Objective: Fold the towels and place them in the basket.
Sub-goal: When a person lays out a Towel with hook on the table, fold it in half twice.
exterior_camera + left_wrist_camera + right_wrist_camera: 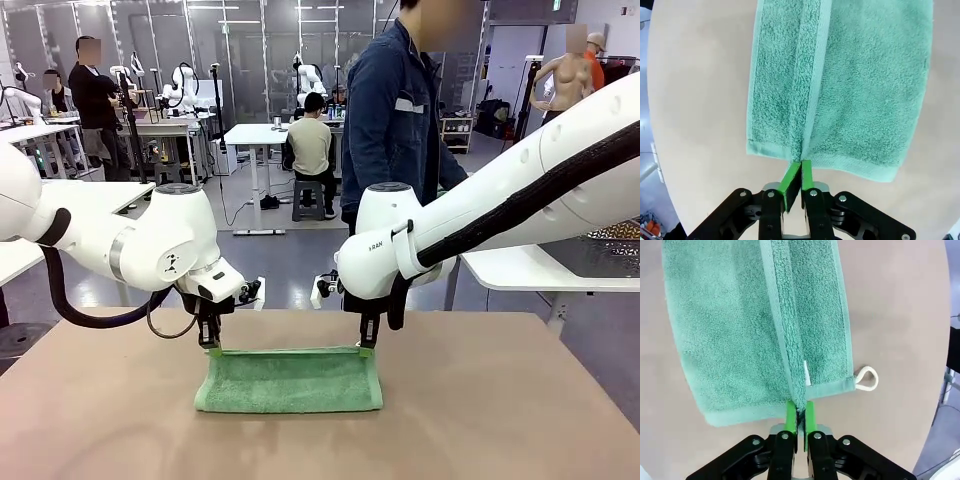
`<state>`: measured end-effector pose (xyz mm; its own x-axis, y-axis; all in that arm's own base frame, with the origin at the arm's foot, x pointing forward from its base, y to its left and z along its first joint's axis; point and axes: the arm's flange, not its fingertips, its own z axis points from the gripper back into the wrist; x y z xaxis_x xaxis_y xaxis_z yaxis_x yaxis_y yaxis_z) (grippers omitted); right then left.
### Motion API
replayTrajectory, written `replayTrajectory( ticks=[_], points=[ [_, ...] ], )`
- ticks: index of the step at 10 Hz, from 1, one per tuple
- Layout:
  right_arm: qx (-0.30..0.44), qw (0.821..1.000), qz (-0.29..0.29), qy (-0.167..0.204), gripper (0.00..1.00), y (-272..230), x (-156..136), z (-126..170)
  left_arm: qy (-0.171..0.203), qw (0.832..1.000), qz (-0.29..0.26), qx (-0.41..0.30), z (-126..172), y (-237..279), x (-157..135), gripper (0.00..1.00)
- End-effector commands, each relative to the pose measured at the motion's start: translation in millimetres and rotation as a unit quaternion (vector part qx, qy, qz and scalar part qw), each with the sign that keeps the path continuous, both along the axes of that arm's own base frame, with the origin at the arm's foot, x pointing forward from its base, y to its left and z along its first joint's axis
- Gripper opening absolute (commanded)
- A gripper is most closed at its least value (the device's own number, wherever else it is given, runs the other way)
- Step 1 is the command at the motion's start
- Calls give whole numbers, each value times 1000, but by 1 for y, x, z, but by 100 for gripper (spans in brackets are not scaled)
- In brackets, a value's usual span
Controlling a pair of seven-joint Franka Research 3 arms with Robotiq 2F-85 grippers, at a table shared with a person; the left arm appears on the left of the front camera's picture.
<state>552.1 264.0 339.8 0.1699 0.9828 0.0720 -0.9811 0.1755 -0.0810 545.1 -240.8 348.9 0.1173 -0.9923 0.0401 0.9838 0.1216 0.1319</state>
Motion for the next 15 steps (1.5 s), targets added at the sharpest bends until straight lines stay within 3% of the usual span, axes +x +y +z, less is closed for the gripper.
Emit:
replayTrajectory(
  ticks=[1, 3, 4, 7, 8, 9, 10, 11, 12, 13, 15],
  points=[
    [2, 1000, 6, 0, 8, -4, 3, -2, -6, 1000, 3, 8, -1, -2, 4, 5],
    [9, 1000, 6, -6, 8, -4, 3, -3, -14, 1000, 0, -1, 0, -2, 3, 5],
    [11, 1000, 8, -10, 8, -3, 2, -4, -25, 1000, -16, -8, 1, -4, 1, 20],
    [15, 1000, 11, -17, 75, -4, 2, -4, -38, 999, -25, -6, 3, -7, -1, 78],
    [15, 1000, 11, -19, 95, -5, 1, -2, -40, 999, -23, -8, 5, -6, -2, 92],
    [14, 1000, 11, -23, 100, -5, 0, -1, -42, 999, -22, -12, 7, -5, -3, 100],
    [12, 1000, 9, -28, 100, -5, -2, 2, -42, 999, -21, -13, 9, -4, -5, 75],
    [9, 999, 9, -30, 100, -5, -3, 3, -43, 999, -23, -14, 10, -5, -7, 100],
    [9, 999, 7, -30, 94, -4, -4, 3, -43, 999, -23, -17, 11, -4, -9, 100],
    [10, 1000, 7, -27, 100, -4, -5, 2, -43, 999, -25, -21, 12, -4, -12, 100],
    [13, 1000, 3, -24, 100, -3, -4, 1, -34, 999, -20, -33, 10, -3, -12, 100]
  ],
)
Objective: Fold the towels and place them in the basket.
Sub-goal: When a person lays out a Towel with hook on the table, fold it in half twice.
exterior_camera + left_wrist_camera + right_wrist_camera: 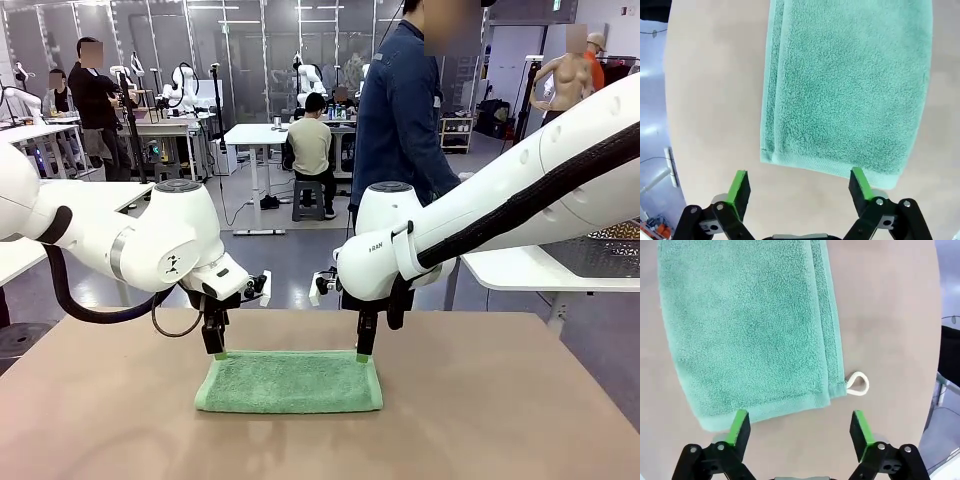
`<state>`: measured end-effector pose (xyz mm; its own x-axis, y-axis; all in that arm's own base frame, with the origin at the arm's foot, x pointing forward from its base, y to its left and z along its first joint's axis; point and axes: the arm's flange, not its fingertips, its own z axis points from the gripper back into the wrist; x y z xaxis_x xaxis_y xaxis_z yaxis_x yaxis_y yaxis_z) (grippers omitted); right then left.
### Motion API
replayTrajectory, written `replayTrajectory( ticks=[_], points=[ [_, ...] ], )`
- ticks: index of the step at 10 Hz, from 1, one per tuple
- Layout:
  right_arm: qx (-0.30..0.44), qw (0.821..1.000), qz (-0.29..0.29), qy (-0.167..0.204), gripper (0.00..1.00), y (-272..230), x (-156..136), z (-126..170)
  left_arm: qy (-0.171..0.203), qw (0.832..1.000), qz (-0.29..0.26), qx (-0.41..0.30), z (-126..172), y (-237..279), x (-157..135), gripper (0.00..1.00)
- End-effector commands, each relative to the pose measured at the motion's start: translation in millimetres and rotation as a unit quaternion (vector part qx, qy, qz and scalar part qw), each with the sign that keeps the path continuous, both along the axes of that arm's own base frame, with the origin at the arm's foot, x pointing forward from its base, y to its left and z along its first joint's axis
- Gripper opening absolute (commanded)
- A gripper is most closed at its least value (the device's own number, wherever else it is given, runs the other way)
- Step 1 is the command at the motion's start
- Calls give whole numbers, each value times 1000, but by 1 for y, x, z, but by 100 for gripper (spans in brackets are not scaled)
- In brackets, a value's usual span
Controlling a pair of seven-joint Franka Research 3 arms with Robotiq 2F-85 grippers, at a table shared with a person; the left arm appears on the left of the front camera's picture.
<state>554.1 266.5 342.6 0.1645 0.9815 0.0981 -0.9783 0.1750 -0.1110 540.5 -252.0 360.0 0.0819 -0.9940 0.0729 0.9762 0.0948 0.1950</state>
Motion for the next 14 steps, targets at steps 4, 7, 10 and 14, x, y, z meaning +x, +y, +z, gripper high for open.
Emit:
replayTrajectory(
  ticks=[4, 7, 10, 14],
  points=[
    [0, 1000, 0, 0, 100, 0, 0, 0, -2, 1000, -2, 3, 1, 0, 1, 100],
    [-12, 979, -205, 1, 100, 2, -15, 10, -7, 992, 128, 0, 35, 6, -28, 100],
    [11, 927, -374, 6, 100, -1, -47, 4, 15, 983, 181, -36, 68, 28, -81, 100],
    [36, 844, -533, 38, 100, -1, -47, -12, -19, 960, 261, -98, 122, 66, -156, 100]
  ],
)
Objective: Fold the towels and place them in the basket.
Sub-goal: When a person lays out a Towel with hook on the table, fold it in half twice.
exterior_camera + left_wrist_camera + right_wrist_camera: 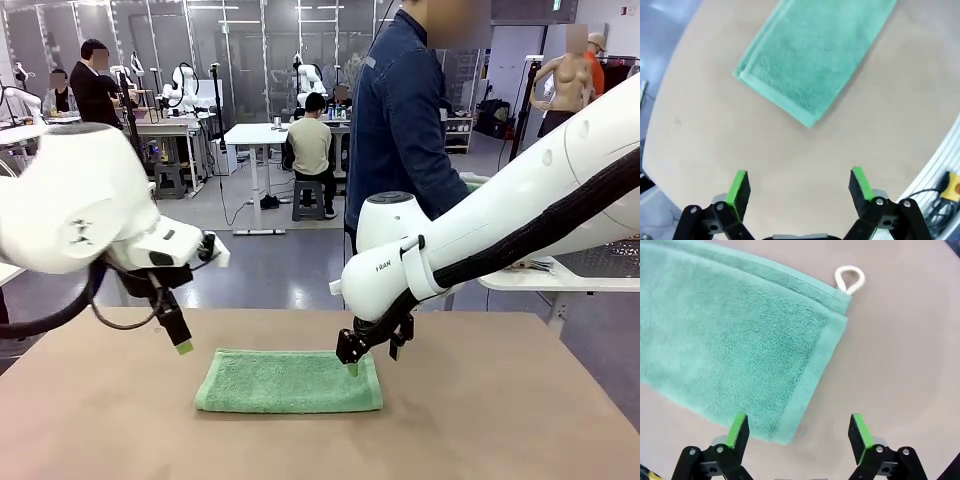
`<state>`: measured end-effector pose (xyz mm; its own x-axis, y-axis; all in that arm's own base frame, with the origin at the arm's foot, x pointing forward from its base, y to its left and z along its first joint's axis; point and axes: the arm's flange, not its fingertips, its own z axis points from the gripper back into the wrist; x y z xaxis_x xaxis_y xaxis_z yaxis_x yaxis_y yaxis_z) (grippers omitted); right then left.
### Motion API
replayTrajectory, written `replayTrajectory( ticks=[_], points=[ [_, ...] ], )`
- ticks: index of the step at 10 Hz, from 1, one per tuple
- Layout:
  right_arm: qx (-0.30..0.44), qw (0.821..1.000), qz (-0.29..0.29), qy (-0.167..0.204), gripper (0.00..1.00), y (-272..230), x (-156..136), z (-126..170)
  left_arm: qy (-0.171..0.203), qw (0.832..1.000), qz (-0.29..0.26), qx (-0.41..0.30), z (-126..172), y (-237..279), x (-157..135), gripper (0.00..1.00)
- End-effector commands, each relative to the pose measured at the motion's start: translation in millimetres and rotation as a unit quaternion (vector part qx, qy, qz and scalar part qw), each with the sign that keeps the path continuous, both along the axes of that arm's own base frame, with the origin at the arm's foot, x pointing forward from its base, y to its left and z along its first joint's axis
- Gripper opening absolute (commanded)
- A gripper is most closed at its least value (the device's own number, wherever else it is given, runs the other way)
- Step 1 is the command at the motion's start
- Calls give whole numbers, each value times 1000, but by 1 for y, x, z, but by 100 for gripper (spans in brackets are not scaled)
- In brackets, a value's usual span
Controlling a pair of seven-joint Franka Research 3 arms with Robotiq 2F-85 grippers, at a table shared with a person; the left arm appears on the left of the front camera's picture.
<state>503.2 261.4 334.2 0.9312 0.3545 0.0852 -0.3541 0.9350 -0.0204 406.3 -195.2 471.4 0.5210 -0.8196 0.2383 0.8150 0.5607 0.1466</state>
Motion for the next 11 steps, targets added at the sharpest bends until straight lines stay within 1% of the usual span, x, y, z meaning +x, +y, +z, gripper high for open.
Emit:
replayTrajectory(
  ticks=[1, 2, 3, 4, 5, 6, 7, 9, 11],
  points=[
    [24, 997, -76, 0, 100, 3, 7, -5, -43, 997, 58, -27, 33, 16, -36, 100],
    [24, 994, -109, -2, 100, 0, 7, -9, -47, 993, 99, -37, 57, 23, -51, 100],
    [24, 992, -122, 3, 100, -3, 7, -13, -61, 988, 134, -40, 74, 26, -62, 100],
    [25, 990, -137, -3, 100, -7, 9, -18, -71, 983, 160, -53, 90, 30, -72, 100],
    [35, 988, -149, -3, 100, -10, 10, -22, -72, 974, 199, -78, 105, 36, -83, 100],
    [49, 987, -156, -3, 100, -13, 12, -27, -82, 969, 211, -103, 119, 43, -97, 100],
    [54, 985, -162, 0, 100, -14, 15, -31, -90, 965, 221, -109, 125, 49, -103, 100],
    [54, 983, -177, 2, 100, -13, 20, -34, -96, 962, 228, -116, 129, 57, -108, 100],
    [52, 982, -181, 8, 100, -14, 20, -37, -109, 962, 207, -142, 140, 73, -126, 100]
  ],
)
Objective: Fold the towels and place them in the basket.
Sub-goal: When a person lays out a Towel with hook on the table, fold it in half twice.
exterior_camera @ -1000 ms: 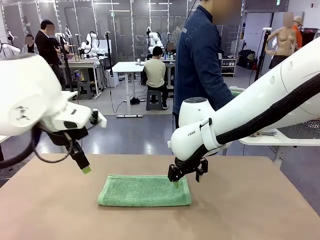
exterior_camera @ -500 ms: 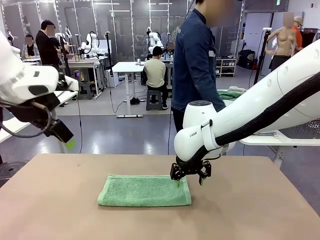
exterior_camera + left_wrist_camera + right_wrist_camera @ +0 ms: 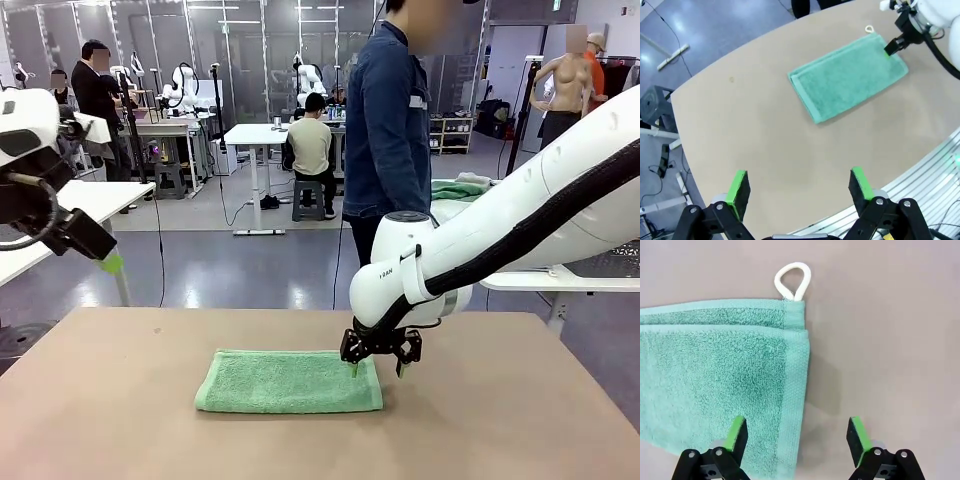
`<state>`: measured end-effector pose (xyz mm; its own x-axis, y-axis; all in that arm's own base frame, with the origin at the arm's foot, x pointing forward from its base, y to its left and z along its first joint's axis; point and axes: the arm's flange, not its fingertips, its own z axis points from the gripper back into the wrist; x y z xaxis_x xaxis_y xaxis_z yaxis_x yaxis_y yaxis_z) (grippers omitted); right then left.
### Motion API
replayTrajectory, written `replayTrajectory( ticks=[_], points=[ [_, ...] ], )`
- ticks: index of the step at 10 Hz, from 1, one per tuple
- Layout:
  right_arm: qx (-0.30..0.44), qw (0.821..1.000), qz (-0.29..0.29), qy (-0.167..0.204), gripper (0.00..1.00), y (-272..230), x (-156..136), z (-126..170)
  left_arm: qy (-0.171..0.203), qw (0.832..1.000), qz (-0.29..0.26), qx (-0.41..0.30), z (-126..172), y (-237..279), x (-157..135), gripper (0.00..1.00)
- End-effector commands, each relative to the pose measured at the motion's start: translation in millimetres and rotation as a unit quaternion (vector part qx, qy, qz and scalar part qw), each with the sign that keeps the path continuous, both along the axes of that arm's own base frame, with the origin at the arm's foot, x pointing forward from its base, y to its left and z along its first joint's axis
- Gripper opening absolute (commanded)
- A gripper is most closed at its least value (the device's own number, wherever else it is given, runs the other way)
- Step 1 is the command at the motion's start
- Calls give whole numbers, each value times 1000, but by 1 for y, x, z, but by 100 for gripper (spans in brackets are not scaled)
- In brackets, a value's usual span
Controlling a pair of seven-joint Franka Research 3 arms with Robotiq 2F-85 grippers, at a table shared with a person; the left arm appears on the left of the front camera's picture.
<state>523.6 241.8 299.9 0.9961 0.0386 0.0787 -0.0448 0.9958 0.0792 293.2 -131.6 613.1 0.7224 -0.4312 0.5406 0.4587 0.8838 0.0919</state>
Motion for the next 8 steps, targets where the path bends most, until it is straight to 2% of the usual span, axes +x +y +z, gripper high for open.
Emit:
replayTrajectory(
  ticks=[1, 4, 7, 8],
  points=[
    [3, 1000, -26, -3, 100, 6, 0, -4, -18, 999, -31, -8, 5, 13, -22, 100],
    [0, 1000, -25, 0, 100, 9, 1, -6, -49, 997, -58, 22, 23, 12, -54, 100],
    [-13, 1000, -28, 3, 100, 9, 2, -6, -47, 998, -48, 6, 26, 10, -45, 100],
    [0, 1000, -3, 4, 100, 3, -1, -4, -47, 998, -48, 6, 26, 10, -45, 100]
  ],
)
